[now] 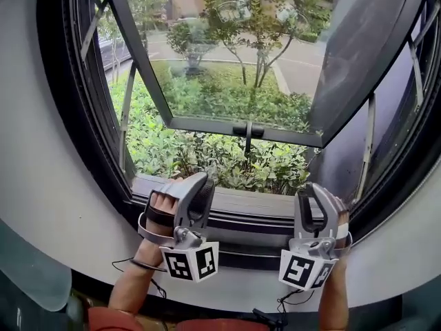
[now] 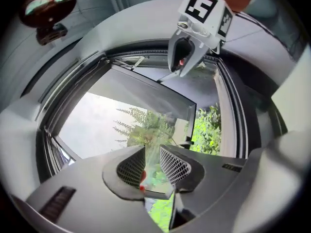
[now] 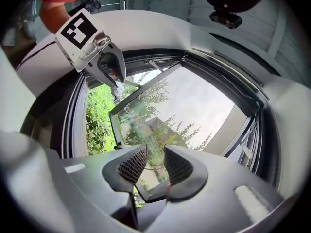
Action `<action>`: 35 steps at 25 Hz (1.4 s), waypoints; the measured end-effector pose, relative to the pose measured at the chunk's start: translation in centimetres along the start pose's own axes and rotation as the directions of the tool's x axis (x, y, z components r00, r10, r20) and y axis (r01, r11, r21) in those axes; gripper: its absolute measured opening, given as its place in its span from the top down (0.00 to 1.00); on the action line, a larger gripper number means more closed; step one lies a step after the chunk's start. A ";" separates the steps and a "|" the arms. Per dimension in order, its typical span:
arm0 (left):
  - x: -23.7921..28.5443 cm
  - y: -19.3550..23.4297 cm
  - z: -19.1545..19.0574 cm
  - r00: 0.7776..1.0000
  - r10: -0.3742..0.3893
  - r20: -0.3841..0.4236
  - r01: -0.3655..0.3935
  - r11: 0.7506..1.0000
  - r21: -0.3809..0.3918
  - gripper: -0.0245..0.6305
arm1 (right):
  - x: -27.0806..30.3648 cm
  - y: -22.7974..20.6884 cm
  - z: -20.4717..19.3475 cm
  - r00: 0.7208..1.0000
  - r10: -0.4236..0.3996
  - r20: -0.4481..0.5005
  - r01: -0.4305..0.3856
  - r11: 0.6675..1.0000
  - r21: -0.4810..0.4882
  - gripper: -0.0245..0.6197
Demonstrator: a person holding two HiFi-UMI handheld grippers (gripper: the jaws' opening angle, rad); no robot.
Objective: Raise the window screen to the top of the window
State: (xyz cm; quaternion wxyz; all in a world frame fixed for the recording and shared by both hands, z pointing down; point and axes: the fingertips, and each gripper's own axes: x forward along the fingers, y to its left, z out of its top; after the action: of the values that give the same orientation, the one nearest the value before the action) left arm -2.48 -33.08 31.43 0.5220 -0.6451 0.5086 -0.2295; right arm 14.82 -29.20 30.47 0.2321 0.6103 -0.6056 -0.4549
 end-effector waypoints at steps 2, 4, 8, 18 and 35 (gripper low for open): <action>-0.5 -1.3 -0.9 0.999 -0.034 -0.008 0.032 0.988 -0.153 0.82 | -0.6 1.4 -0.6 0.999 0.035 -0.012 -0.033 0.995 0.094 0.77; -1.2 -2.5 -1.7 0.998 -0.054 -0.024 0.045 0.958 -0.284 0.82 | -1.4 2.7 -0.8 0.997 0.080 -0.013 -0.076 0.976 0.204 0.77; -2.8 -4.0 -2.7 0.997 -0.071 -0.029 0.046 0.857 -0.514 0.82 | -2.7 4.8 -0.6 0.994 0.107 0.010 -0.103 0.924 0.367 0.77; -6.2 -6.5 -3.5 0.998 -0.063 -0.012 0.019 0.471 -0.882 0.82 | -5.7 6.8 -0.6 0.992 0.048 0.119 -0.120 0.676 0.727 0.77; -8.4 -10.0 -4.1 0.994 -0.076 -0.084 -0.041 0.446 -0.894 0.82 | -7.6 9.7 -3.3 0.998 0.058 0.031 -0.061 0.624 0.779 0.77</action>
State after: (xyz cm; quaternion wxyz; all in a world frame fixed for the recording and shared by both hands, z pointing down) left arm -4.86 -27.96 43.93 0.0727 -0.8145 0.5747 0.0319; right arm 13.60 -24.37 42.29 -0.0406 0.6297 -0.7628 -0.1415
